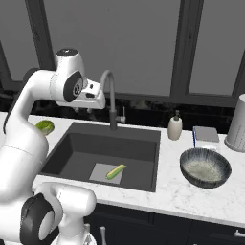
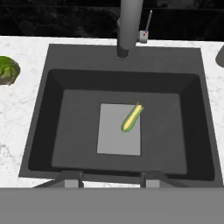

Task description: Pick the corn from the sink and place it in the bowl. Then pick the bowl and place it in the microwave. Then close the microwave door and press the start button.

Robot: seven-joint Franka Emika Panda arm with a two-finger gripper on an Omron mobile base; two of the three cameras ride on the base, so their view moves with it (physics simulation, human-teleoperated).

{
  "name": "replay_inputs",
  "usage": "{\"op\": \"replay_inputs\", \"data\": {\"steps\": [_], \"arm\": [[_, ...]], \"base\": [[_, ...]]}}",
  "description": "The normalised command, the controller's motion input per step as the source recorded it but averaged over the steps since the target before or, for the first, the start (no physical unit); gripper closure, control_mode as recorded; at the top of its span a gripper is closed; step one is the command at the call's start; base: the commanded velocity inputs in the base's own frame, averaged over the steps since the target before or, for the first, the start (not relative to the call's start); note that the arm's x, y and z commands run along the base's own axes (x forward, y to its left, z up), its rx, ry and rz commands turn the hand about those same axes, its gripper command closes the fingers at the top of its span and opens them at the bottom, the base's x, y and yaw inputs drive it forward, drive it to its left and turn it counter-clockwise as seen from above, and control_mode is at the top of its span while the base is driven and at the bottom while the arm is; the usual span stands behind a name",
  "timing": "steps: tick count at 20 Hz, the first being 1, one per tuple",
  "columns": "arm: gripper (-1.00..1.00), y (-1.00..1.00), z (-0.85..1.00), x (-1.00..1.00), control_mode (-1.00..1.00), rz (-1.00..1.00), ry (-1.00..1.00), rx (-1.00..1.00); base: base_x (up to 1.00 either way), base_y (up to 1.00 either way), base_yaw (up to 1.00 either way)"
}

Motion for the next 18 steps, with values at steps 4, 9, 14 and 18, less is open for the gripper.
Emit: {"op": "replay_inputs", "data": {"steps": [4, 9, 14, 18], "arm": [[-1.00, 0.00, 0.00, -0.29, -1.00, 0.01, -0.02, 0.00], [-1.00, 0.13, -0.03, -0.62, -1.00, 0.01, -0.03, 0.00], [-1.00, 0.00, -0.34, -0.42, -1.00, 0.00, 0.01, 0.00], [-1.00, -0.07, -0.56, -0.02, -1.00, 0.00, 0.12, 0.00]], "base": [[0.00, 0.00, 0.00], [0.00, 0.00, 0.00], [0.00, 0.00, 0.00], [0.00, 0.00, 0.00]]}}
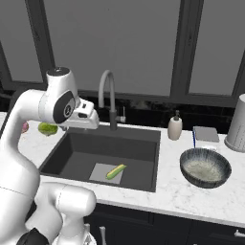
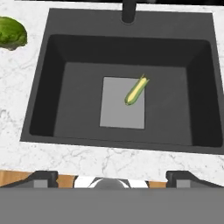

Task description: Pick the corn from the sink and place it in the bowl. Then pick the bowl and place it in the microwave. Then close the microwave door and press the start button.

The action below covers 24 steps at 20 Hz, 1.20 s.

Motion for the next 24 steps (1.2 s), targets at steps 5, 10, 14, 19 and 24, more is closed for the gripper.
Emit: {"op": "replay_inputs", "data": {"steps": [5, 10, 14, 19, 24], "arm": [[-1.00, -0.19, -0.60, 0.05, -1.00, 0.00, 0.18, 0.02], [-1.00, -0.38, -0.46, 0.12, -1.00, -0.03, 0.12, 0.11], [-1.00, -0.23, -0.53, 0.21, -1.00, -0.08, 0.10, 0.11], [-1.00, -0.06, -0.55, 0.28, -1.00, -0.13, 0.07, 0.02], [-1.00, 0.00, -0.46, 0.42, -1.00, -0.14, 0.13, 0.00]], "base": [[0.00, 0.00, 0.00], [0.00, 0.00, 0.00], [0.00, 0.00, 0.00], [0.00, 0.00, 0.00], [0.00, 0.00, 0.00]]}}
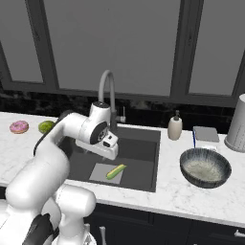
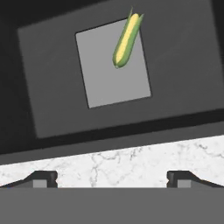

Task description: Pick the corn from the sink and place it in the bowl. Then pick the bowl and place it in the microwave. Then close the microwave door and press the start button.

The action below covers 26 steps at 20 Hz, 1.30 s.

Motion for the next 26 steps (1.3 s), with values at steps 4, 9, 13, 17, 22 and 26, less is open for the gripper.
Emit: {"op": "replay_inputs", "data": {"steps": [4, 9, 13, 17, 22, 26], "arm": [[-1.00, 0.00, -0.43, 0.45, -1.00, -0.12, 0.15, 0.00], [-1.00, -0.07, -0.39, 0.20, -1.00, -0.08, 0.09, 0.00], [-1.00, -0.16, -0.38, 0.00, -1.00, -0.01, 0.00, 0.00], [-1.00, -0.18, -0.35, 0.00, -1.00, 0.00, 0.00, 0.00], [-1.00, -0.10, -0.41, 0.10, -1.00, 0.00, 0.00, 0.00], [-1.00, -0.04, -0.42, 0.27, -1.00, 0.00, 0.00, 0.00]], "base": [[0.00, 0.00, 0.00], [0.00, 0.00, 0.00], [0.00, 0.00, 0.00], [0.00, 0.00, 0.00], [0.00, 0.00, 0.00], [0.00, 0.00, 0.00]]}}
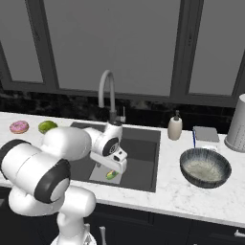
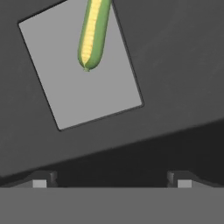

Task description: Pick the corn from the sink and place it in the bowl. Then pick the bowl and place it in the microwave. Then close the microwave door and press the start button.

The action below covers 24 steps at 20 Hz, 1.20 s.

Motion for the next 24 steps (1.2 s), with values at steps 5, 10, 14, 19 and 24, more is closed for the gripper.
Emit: {"op": "replay_inputs", "data": {"steps": [5, 10, 14, 19, 24], "arm": [[-1.00, 0.00, -0.30, 0.62, -1.00, 0.04, 0.00, 0.02], [-1.00, 0.00, -0.26, 0.48, -1.00, 0.03, 0.00, 0.01], [-1.00, 0.00, -0.39, 0.38, -1.00, 0.04, 0.00, 0.00], [-1.00, -0.04, -0.46, 0.15, -1.00, 0.03, 0.00, 0.02], [-1.00, 0.00, -0.45, 0.30, -1.00, 0.02, 0.00, 0.01]], "base": [[0.00, 0.00, 0.00], [0.00, 0.00, 0.00], [0.00, 0.00, 0.00], [0.00, 0.00, 0.00], [0.00, 0.00, 0.00]]}}
